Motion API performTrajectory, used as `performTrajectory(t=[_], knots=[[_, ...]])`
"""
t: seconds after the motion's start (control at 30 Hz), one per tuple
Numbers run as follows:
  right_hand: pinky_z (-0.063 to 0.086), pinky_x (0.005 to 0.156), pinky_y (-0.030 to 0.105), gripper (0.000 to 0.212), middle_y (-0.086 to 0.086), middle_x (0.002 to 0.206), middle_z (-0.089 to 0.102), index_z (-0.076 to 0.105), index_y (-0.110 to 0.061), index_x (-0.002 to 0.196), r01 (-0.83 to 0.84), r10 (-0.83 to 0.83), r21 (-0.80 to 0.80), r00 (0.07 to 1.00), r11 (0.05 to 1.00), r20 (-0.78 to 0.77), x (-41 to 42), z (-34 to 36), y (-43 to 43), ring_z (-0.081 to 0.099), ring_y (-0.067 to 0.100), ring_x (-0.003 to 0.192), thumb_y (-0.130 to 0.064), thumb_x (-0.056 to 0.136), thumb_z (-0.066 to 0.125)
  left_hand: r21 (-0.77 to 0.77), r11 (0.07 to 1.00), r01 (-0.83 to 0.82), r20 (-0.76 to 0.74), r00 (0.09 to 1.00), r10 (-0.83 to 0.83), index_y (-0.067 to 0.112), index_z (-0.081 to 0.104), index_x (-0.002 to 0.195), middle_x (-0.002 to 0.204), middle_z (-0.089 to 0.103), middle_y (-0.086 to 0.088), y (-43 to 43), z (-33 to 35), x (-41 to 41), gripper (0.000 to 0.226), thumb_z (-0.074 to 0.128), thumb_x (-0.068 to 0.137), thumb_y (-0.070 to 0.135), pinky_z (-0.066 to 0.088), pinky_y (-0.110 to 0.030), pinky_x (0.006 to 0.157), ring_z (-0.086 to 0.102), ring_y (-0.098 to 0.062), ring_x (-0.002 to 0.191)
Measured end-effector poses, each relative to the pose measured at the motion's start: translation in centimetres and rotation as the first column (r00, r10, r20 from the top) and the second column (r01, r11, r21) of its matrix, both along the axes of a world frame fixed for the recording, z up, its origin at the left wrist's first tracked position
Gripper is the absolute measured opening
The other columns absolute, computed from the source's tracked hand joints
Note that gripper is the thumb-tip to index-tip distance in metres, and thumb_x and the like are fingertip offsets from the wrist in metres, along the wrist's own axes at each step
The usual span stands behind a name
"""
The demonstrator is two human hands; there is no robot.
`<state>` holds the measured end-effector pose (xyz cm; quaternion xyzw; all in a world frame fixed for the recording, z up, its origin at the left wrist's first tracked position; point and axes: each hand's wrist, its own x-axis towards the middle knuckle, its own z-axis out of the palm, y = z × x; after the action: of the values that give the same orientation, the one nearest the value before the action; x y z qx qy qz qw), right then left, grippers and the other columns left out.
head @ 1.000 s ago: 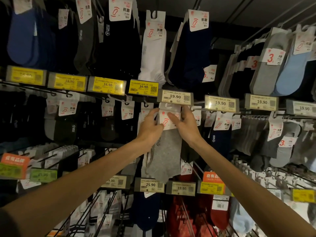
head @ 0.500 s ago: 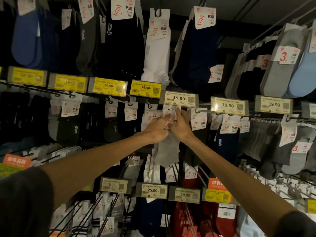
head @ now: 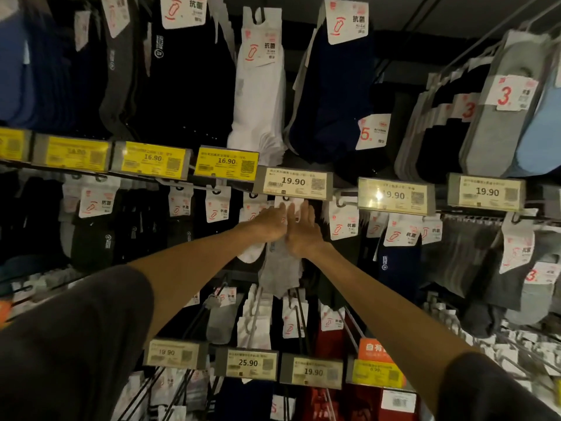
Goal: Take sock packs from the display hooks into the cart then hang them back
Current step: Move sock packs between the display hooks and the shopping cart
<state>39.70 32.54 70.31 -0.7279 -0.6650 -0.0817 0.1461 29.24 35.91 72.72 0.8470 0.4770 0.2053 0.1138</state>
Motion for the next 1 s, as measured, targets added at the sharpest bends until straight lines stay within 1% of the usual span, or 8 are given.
performTrajectory(t=[0.2, 0.37, 0.53, 0.63, 0.7, 0.8, 0.9, 1.0], knots=[[0.005, 0.120, 0.053, 0.082, 0.018, 0.157, -0.025, -0.014, -0.014, 0.154, 0.029, -0.024, -0.122, 0.999, 0.992, 0.037, 0.5, 0.8, 2.4, -0.023, 0.035, 0.145, -0.023, 0.098, 0.046, -0.045, 0.997, -0.063, -0.084, 0.995, 0.059, 0.013, 0.008, 0.158, 0.163, 0.013, -0.015, 3.1, 0.4, 1.1, 0.063, 0.038, 0.104, 0.024, 0.032, -0.039, 0.114, 0.022, -0.032, 0.148], [0.007, 0.119, 0.055, 0.080, 0.018, 0.159, -0.020, -0.010, -0.015, 0.155, 0.029, -0.015, -0.110, 0.992, 0.994, 0.123, 1.5, 0.5, 4.4, -0.018, 0.037, 0.146, -0.033, 0.099, 0.045, -0.018, 0.999, -0.047, -0.098, 0.994, 0.045, 0.011, 0.025, 0.153, 0.158, 0.028, -0.015, 5.0, 0.1, 1.6, 0.053, 0.038, 0.104, 0.026, 0.036, -0.043, 0.110, 0.035, -0.032, 0.141], [0.004, 0.120, 0.053, 0.092, 0.021, 0.158, -0.022, -0.013, -0.014, 0.154, 0.036, -0.015, -0.120, 0.984, 0.992, 0.176, 1.6, 0.0, 4.7, -0.020, 0.037, 0.146, -0.045, 0.096, 0.050, -0.046, 0.998, -0.040, -0.014, 0.999, 0.039, 0.019, 0.008, 0.158, 0.161, 0.023, -0.013, 5.1, -1.2, 1.6, 0.066, 0.044, 0.103, 0.024, 0.036, -0.044, 0.113, 0.031, -0.034, 0.143], [0.002, 0.120, 0.052, 0.089, 0.018, 0.158, -0.022, -0.011, -0.016, 0.154, 0.020, -0.001, -0.096, 0.980, 0.995, 0.200, 1.4, -0.2, 4.1, -0.022, 0.035, 0.146, -0.045, 0.096, 0.049, -0.062, 0.998, 0.003, 0.031, 1.000, -0.001, 0.015, 0.004, 0.158, 0.163, 0.015, -0.012, 3.2, -2.1, 1.1, 0.069, 0.046, 0.104, 0.024, 0.026, -0.037, 0.118, 0.019, -0.032, 0.149], [0.001, 0.120, 0.050, 0.085, 0.016, 0.159, -0.023, -0.008, -0.014, 0.155, -0.005, 0.032, -0.094, 0.959, 0.996, 0.281, 0.8, -0.6, 2.8, -0.022, 0.035, 0.146, -0.038, 0.097, 0.049, -0.072, 0.997, 0.027, 0.128, 0.992, -0.017, 0.011, 0.014, 0.157, 0.161, 0.019, -0.013, 1.4, -2.9, 0.5, 0.062, 0.045, 0.104, 0.019, 0.026, -0.034, 0.118, 0.023, -0.031, 0.148], [-0.001, 0.120, 0.052, 0.086, 0.018, 0.159, -0.019, -0.005, -0.011, 0.155, -0.099, 0.121, -0.085, 0.941, 0.991, 0.316, -0.5, -1.4, 0.0, -0.020, 0.036, 0.146, -0.033, 0.096, 0.053, -0.017, 0.999, 0.030, 0.163, 0.986, -0.027, 0.002, 0.024, 0.152, 0.157, 0.029, -0.017, -1.9, -4.3, -1.2, 0.061, 0.046, 0.096, 0.001, 0.025, -0.029, 0.116, 0.029, -0.030, 0.145], [0.001, 0.121, 0.050, 0.083, 0.020, 0.160, -0.009, 0.011, -0.008, 0.155, -0.202, 0.213, -0.071, 0.940, 0.977, 0.266, -2.2, -1.7, -3.3, -0.014, 0.036, 0.147, -0.027, 0.091, 0.061, -0.011, 0.999, 0.045, 0.304, 0.952, -0.040, -0.002, 0.046, 0.136, 0.131, 0.058, -0.020, -6.0, -5.3, -3.8, 0.046, 0.047, 0.090, -0.005, 0.044, -0.029, 0.096, 0.055, -0.031, 0.122], [0.005, 0.121, 0.048, 0.065, 0.019, 0.159, 0.008, 0.035, -0.005, 0.147, -0.347, 0.329, 0.011, 0.900, 0.938, 0.285, -4.5, -2.6, -6.8, -0.003, 0.036, 0.148, -0.023, 0.090, 0.060, 0.059, 0.997, 0.049, 0.413, 0.908, -0.070, 0.000, 0.051, 0.132, 0.116, 0.067, -0.021, -10.0, -7.0, -7.0, 0.045, 0.046, 0.088, -0.007, 0.052, -0.036, 0.089, 0.064, -0.029, 0.107]])
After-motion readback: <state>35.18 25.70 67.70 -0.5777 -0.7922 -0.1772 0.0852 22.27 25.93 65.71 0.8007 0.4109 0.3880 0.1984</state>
